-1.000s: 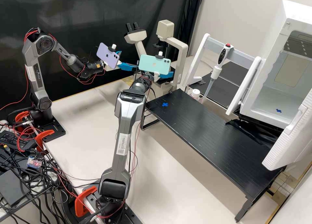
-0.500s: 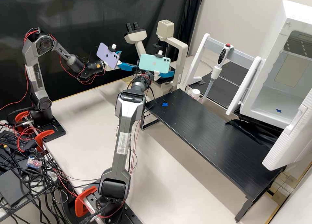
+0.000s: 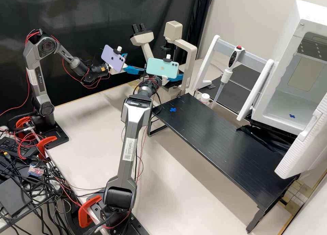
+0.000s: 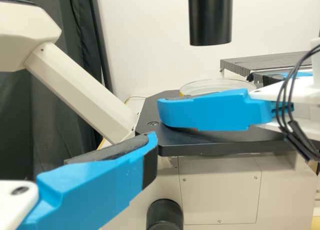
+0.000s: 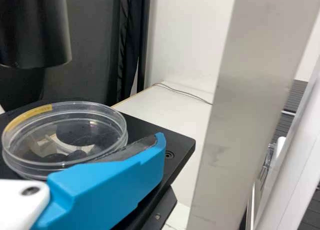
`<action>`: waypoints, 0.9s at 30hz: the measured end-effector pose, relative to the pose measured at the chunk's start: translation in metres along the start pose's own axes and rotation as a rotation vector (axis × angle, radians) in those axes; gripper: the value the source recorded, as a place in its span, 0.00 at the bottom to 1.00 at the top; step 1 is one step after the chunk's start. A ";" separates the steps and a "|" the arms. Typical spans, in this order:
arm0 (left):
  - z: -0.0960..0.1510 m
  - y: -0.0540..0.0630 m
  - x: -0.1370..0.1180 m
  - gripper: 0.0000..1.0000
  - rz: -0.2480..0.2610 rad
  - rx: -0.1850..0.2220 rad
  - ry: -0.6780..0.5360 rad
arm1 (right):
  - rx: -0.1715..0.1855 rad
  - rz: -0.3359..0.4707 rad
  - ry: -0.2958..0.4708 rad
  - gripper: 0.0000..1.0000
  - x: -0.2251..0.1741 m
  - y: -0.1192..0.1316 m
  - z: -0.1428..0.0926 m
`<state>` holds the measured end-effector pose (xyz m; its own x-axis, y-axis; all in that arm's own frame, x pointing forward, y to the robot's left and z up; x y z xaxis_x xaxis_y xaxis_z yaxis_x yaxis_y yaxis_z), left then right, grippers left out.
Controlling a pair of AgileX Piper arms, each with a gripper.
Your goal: Move the petri dish to the bench
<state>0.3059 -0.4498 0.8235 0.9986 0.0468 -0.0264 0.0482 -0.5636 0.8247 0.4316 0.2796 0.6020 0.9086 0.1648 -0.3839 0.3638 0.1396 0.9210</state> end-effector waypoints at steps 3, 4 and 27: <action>0.000 0.000 0.000 1.00 0.000 0.000 0.000 | -0.011 -0.005 -0.007 0.00 0.002 -0.003 0.002; 0.000 0.000 0.000 1.00 0.000 0.000 0.000 | -0.015 -0.006 -0.009 0.00 0.003 -0.004 0.003; 0.000 0.000 0.000 1.00 0.000 0.000 0.000 | -0.025 -0.025 -0.028 0.00 0.003 -0.014 0.004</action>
<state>0.3059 -0.4498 0.8235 0.9986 0.0468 -0.0264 0.0482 -0.5636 0.8247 0.4301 0.2741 0.5880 0.9048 0.1337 -0.4043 0.3815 0.1675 0.9091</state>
